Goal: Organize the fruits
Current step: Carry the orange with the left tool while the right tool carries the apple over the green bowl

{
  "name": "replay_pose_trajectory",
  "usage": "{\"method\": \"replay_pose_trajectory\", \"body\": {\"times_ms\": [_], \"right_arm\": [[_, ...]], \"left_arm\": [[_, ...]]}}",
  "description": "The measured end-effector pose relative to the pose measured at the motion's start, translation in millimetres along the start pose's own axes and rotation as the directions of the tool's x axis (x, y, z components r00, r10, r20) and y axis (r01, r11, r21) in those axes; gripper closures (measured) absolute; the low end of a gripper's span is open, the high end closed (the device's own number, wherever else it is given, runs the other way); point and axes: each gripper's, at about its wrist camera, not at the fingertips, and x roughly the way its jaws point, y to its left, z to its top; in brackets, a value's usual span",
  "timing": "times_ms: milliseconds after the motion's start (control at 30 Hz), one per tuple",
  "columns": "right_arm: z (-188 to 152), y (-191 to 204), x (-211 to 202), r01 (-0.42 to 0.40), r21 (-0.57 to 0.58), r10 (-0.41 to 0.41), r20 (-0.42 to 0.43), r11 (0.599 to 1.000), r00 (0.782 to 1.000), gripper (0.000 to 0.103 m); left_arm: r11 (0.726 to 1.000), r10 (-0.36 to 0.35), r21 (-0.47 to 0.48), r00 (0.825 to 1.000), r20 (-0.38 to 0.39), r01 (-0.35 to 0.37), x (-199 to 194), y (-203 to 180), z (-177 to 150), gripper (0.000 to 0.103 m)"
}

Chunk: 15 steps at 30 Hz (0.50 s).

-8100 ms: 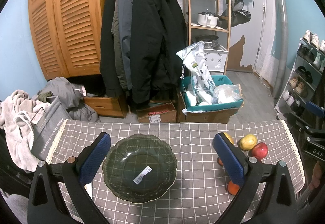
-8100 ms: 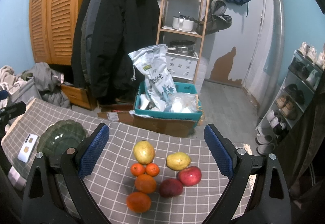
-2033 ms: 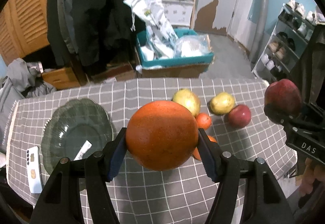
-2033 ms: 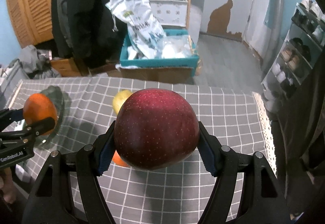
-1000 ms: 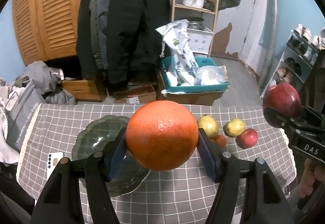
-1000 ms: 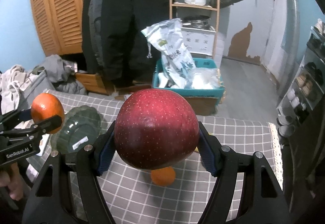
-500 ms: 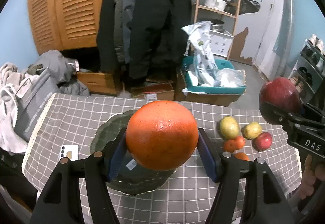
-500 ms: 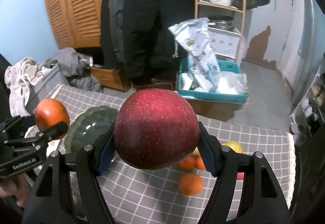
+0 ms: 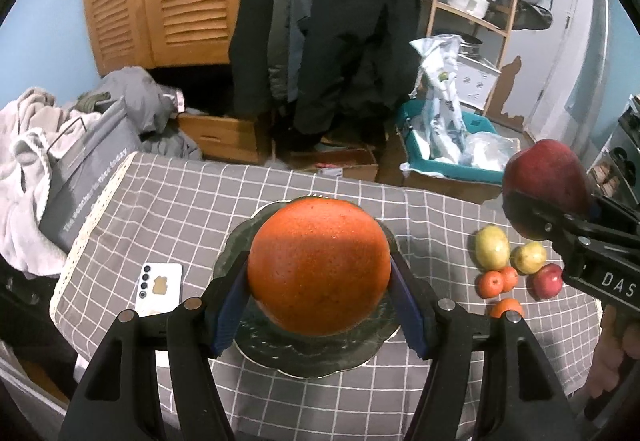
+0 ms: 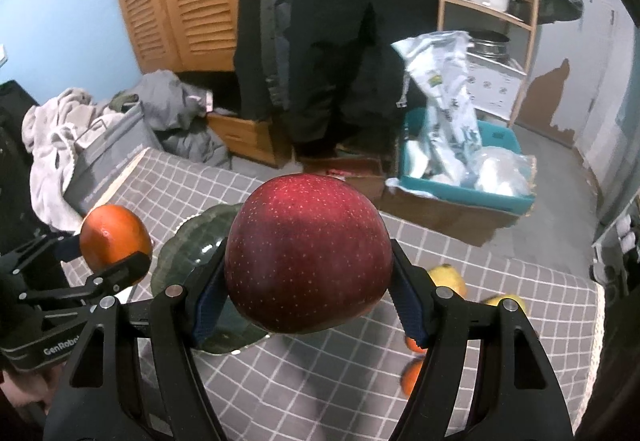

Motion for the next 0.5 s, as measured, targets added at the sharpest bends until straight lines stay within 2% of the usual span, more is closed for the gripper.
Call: {"method": "replay_pose_trajectory", "body": {"times_ms": [200, 500], "right_arm": [[2, 16, 26, -0.028, -0.016, 0.028, -0.043, 0.999, 0.999, 0.031], [-6, 30, 81, -0.047, -0.038, 0.042, -0.123, 0.998, 0.992, 0.031]], "left_arm": [[1.0, 0.015, -0.02, 0.999, -0.034, -0.016, 15, 16, -3, 0.035], [0.996, 0.044, -0.068, 0.989, -0.141, -0.054, 58, 38, -15, 0.035]]}}
